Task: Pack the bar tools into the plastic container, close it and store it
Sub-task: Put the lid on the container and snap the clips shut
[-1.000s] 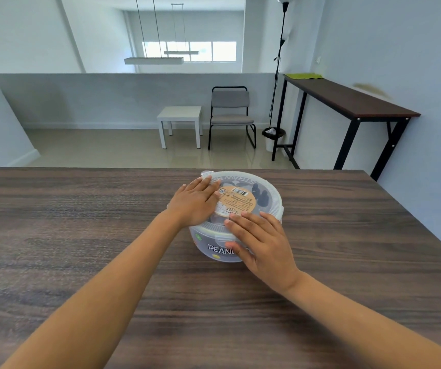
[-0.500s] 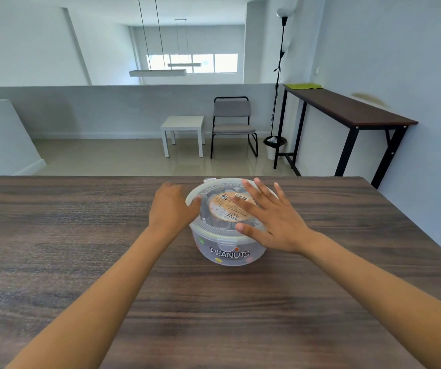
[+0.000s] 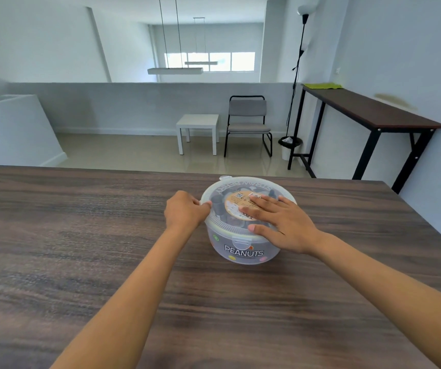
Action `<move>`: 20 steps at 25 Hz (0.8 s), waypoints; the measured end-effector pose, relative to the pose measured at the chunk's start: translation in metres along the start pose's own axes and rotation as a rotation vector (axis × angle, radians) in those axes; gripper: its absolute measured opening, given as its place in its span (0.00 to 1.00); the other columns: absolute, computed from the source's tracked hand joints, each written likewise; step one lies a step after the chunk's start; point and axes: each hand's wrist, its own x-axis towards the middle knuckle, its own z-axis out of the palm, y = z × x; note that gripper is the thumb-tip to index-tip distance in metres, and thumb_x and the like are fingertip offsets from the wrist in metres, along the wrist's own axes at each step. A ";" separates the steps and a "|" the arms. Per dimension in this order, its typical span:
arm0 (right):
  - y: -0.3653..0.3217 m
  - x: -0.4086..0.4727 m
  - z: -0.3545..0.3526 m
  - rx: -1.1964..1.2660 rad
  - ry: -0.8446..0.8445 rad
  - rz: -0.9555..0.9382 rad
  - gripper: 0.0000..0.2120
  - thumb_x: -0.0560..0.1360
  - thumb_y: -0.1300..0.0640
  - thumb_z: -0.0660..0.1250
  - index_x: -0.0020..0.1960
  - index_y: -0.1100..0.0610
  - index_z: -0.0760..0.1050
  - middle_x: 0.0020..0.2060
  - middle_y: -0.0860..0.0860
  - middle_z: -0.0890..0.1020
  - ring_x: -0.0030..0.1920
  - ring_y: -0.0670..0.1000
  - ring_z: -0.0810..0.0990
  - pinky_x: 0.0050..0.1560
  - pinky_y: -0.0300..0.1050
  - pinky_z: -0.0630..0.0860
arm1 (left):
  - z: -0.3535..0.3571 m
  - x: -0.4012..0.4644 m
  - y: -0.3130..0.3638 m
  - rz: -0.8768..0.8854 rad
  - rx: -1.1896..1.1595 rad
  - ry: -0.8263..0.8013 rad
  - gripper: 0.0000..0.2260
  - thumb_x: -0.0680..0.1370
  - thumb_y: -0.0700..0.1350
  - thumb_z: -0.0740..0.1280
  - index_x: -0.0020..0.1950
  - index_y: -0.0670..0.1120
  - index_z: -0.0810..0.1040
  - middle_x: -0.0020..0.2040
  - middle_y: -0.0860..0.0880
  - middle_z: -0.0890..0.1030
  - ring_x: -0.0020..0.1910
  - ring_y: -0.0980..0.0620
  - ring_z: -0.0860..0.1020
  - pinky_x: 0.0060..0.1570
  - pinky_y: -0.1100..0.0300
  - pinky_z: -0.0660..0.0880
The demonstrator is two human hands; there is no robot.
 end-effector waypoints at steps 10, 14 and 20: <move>0.001 0.001 -0.008 0.050 -0.090 -0.010 0.23 0.76 0.36 0.51 0.71 0.34 0.58 0.76 0.43 0.56 0.76 0.45 0.51 0.76 0.50 0.47 | 0.000 0.014 0.002 -0.011 -0.006 -0.093 0.14 0.69 0.45 0.68 0.25 0.46 0.68 0.29 0.48 0.72 0.31 0.48 0.69 0.31 0.60 0.66; -0.001 -0.001 -0.017 0.021 -0.158 -0.006 0.23 0.79 0.43 0.49 0.74 0.39 0.52 0.77 0.45 0.50 0.77 0.46 0.46 0.76 0.51 0.43 | 0.012 0.024 0.011 0.323 0.176 -0.259 0.19 0.75 0.42 0.61 0.66 0.44 0.73 0.70 0.45 0.72 0.68 0.47 0.69 0.64 0.56 0.67; -0.003 -0.020 -0.016 -0.050 -0.189 0.201 0.27 0.80 0.43 0.42 0.77 0.50 0.47 0.78 0.50 0.49 0.77 0.50 0.45 0.75 0.54 0.41 | 0.022 0.028 0.009 0.494 0.301 -0.397 0.21 0.80 0.43 0.52 0.75 0.47 0.63 0.77 0.49 0.60 0.77 0.52 0.56 0.74 0.59 0.51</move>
